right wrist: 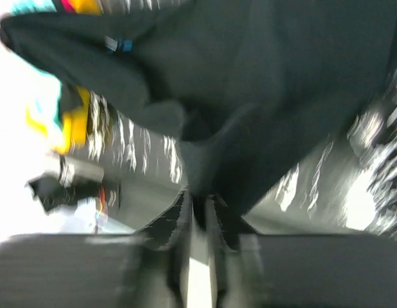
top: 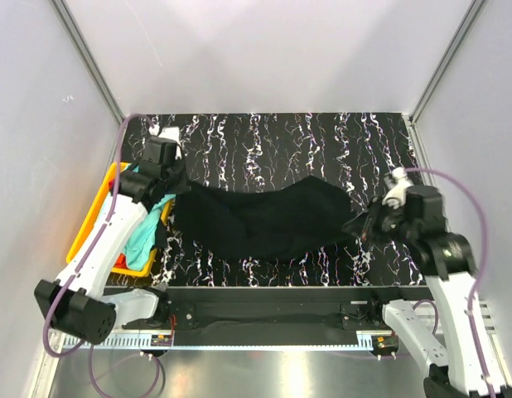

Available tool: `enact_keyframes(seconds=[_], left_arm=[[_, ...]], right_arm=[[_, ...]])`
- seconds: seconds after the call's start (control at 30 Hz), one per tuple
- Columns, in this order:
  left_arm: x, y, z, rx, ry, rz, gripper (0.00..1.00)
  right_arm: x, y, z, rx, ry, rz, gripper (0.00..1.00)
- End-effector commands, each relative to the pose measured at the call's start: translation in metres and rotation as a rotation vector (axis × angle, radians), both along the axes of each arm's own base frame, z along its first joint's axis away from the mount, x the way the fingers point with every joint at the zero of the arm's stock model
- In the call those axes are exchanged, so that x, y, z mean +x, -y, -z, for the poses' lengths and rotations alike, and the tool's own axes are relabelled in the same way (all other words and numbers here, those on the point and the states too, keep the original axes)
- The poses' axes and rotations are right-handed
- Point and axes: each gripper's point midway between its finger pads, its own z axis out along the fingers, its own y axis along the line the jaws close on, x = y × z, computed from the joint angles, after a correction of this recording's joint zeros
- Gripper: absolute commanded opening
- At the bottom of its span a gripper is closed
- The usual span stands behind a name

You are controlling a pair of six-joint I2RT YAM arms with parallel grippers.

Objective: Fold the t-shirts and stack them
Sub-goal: Flatten the tshirt out

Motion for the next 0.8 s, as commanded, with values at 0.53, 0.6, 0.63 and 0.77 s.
enact_keyframes(seconds=[0.53,0.6,0.63,0.77], left_arm=[[0.007,0.071,0.059,-0.039,-0.186,0.187,0.62],[0.02,0.078,0.063,-0.021,-0.146,0.198,0.63],[0.027,0.08,0.068,-0.013,-0.141,0.193,0.63],[0.061,0.079,0.085,0.09,-0.116,0.194,0.62]], right_arm=[[0.123,-0.003,0.114,-0.14,-0.457,0.076,0.86],[0.14,-0.002,0.121,-0.152,-0.451,0.096,0.85],[0.15,-0.001,0.131,-0.16,-0.47,0.112,0.84],[0.198,0.005,0.143,-0.22,-0.409,0.143,0.8]])
